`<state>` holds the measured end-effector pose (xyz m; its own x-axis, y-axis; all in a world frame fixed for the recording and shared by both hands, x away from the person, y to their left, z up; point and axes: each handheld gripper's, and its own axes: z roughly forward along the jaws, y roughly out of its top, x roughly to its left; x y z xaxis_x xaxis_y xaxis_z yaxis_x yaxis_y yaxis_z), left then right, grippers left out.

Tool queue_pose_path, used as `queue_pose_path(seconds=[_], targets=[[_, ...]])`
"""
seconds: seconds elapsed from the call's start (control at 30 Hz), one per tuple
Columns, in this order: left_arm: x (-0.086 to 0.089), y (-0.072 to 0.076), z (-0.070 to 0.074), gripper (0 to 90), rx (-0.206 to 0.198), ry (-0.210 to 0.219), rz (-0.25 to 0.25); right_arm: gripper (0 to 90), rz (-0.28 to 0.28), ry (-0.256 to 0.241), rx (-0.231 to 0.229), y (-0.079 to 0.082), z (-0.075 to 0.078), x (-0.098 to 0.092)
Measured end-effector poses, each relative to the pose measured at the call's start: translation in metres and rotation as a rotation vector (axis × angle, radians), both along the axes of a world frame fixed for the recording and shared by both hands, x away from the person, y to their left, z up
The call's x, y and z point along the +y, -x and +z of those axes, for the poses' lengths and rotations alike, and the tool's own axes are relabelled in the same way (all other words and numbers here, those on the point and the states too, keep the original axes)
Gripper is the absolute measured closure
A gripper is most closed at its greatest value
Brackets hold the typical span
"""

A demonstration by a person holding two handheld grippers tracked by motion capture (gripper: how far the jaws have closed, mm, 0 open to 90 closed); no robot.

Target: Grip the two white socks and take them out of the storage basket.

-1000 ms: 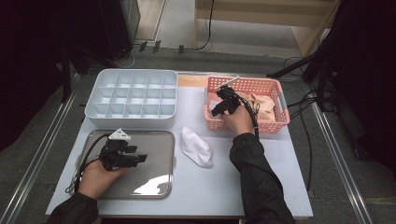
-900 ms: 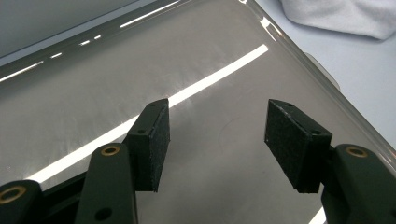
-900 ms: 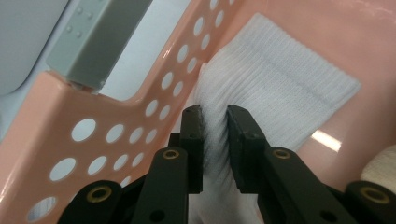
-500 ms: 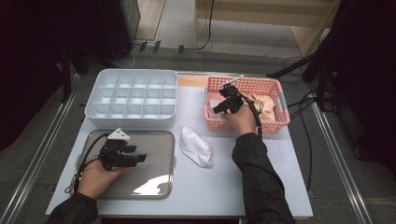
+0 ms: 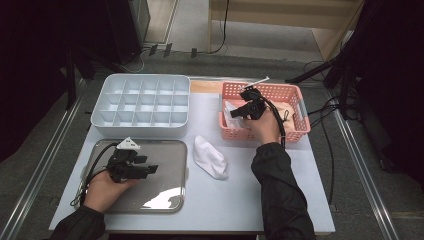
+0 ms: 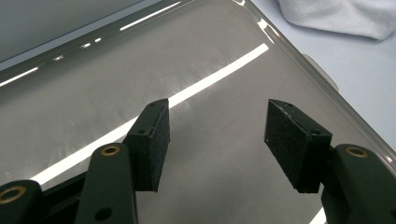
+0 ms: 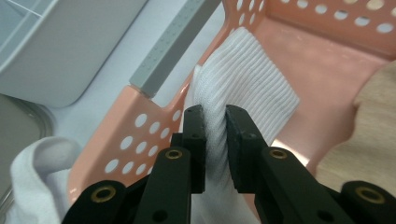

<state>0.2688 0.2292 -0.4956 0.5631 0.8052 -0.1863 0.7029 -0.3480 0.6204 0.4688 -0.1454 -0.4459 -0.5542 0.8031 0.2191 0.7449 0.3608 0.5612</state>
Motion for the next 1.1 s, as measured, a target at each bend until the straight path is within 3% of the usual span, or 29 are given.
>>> queue_pose_path(seconds=[0.33,0.87,1.1], targets=[[-0.005,-0.003,0.0,42.0,-0.001,-0.004,-0.018,80.4,0.03,-0.084,-0.059,0.015,0.025,-0.011],[-0.013,-0.009,0.002,41.7,-0.009,0.005,-0.049,80.3,0.08,-0.098,-0.11,0.046,0.048,-0.012],[-0.015,-0.012,0.003,41.7,-0.011,0.012,-0.059,80.2,0.111,-0.106,-0.096,0.058,0.05,-0.013]])
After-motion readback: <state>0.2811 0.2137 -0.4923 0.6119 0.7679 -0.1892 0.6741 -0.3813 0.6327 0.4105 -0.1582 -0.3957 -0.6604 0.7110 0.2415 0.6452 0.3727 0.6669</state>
